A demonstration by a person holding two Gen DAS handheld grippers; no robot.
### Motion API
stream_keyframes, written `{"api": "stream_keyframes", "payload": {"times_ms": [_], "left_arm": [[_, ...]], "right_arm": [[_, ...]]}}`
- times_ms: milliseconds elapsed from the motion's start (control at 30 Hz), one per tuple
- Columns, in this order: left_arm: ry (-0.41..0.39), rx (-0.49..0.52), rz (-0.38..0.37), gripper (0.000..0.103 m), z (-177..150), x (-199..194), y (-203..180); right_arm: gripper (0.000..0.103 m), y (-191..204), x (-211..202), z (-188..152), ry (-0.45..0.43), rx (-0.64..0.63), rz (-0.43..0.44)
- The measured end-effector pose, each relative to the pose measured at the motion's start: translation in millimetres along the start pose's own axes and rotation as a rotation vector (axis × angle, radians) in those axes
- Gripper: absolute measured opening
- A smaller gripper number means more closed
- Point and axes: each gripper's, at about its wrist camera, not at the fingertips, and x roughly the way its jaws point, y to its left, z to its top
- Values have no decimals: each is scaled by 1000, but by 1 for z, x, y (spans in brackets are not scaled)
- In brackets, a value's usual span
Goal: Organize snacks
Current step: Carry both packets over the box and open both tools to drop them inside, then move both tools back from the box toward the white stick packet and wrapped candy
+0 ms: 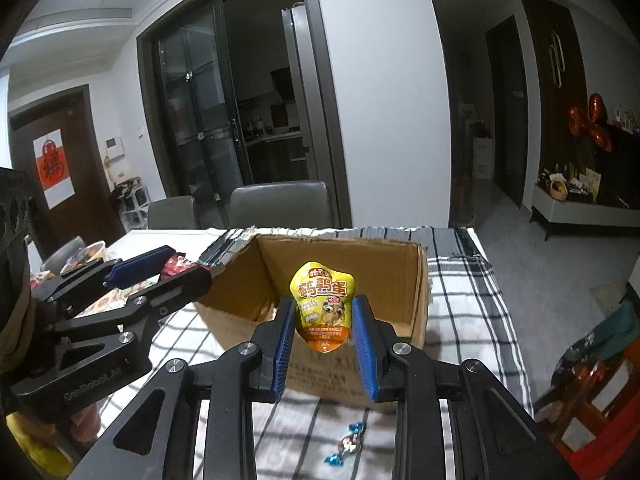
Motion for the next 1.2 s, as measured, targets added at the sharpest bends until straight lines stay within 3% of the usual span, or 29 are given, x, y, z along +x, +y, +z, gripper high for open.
{"api": "stream_keyframes", "payload": {"times_ms": [400,500,533,600,667,867,1200], "left_arm": [[35,20,22,48,13,46,7],[43,22,31,54,13,52,6],[43,24,42,62,13,52,6],[43,23,48,68,10,50,6],[45,22,48,70,8,46,6],[34,39,66,70,1,26,-1],[17,79,34,68,-30,-17,-23]], "right_arm": [[31,-11,33,12,20,-6,-27],[32,-14,37,14,31,-3,-32],[34,-14,38,15,36,-1,-33],[42,-15,38,14,43,7,-44],[43,-16,36,12,44,8,-47],[42,-13,17,2,27,-3,-62],[42,-7,-23,-32,26,20,-67]]}}
